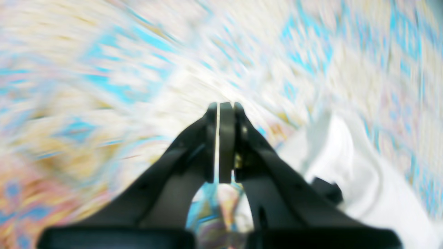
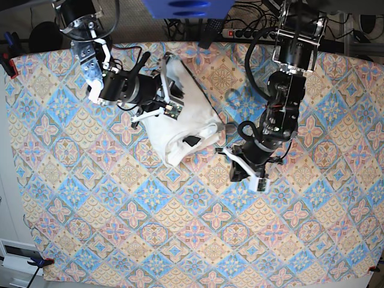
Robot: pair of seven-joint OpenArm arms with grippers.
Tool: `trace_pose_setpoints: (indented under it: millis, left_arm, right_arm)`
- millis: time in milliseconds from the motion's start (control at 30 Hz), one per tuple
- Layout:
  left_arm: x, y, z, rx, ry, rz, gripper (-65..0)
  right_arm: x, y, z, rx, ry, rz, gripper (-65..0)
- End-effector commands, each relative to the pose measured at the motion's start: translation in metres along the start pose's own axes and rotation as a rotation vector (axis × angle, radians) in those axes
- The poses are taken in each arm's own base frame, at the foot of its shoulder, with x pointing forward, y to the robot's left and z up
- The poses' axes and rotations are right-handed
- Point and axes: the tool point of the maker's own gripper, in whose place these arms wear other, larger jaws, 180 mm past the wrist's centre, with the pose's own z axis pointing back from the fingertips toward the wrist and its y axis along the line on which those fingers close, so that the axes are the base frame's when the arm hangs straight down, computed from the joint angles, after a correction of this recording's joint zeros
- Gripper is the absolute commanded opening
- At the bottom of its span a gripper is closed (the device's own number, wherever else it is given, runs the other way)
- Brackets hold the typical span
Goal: Fold the T-shirt properly
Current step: 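Fold the bundle over with both grippers, press flat with right gripper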
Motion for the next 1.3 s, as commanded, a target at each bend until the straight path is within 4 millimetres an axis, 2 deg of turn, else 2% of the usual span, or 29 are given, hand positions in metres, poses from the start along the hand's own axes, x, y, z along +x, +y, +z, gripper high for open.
trace_pose_setpoints:
  millis: [0,133,267,433,533,633,733,833,1067,1267]
  left_arm:
    - [0.008,0.006,0.009,0.009,-0.034,-0.002,-65.0]
    - [-0.007,0.041,0.043,0.1,-0.047,0.042,-65.0]
    - [-0.018,0.071,0.082,0.196,-0.065,0.077,-65.0]
    - [-0.033,0.076,0.109,0.231,-0.05,0.076,-65.0]
    - [-0.036,0.083,0.127,0.262,-0.055,0.08,-65.0]
    - [-0.036,0.084,0.137,0.275,-0.06,0.075,-65.0]
    - [-0.038,0.082,0.142,0.274,-0.056,0.071,-65.0]
    - [-0.041,0.092,0.149,0.305,-0.053,0.076,-65.0]
    - [-0.045,0.094,0.153,0.311,-0.044,0.079,-65.0]
    - [-0.052,0.093,0.155,0.31,-0.028,0.08,-65.0]
  right_arm:
    - [0.022,0.0,0.0,0.004,-0.064,0.01,-56.1]
    - [0.055,0.001,-0.023,0.046,-0.118,-0.002,-56.1]
    - [0.064,-0.009,-0.048,0.083,-0.092,-0.003,-56.1]
    - [0.087,-0.009,-0.078,0.151,-0.123,-0.021,-56.2]
    - [0.077,-0.004,-0.096,0.192,-0.103,-0.072,-58.4]
    - [0.058,0.0,-0.111,0.224,-0.083,-0.138,-59.2]
    - [0.056,-0.016,-0.119,0.209,-0.083,-0.152,-59.4]
    - [0.039,-0.025,-0.125,0.18,-0.049,-0.157,-59.4]
    - [0.007,-0.084,-0.11,0.011,-0.029,-0.267,-59.4]
    - [-0.019,-0.123,-0.09,-0.092,-0.011,-0.328,-59.4]
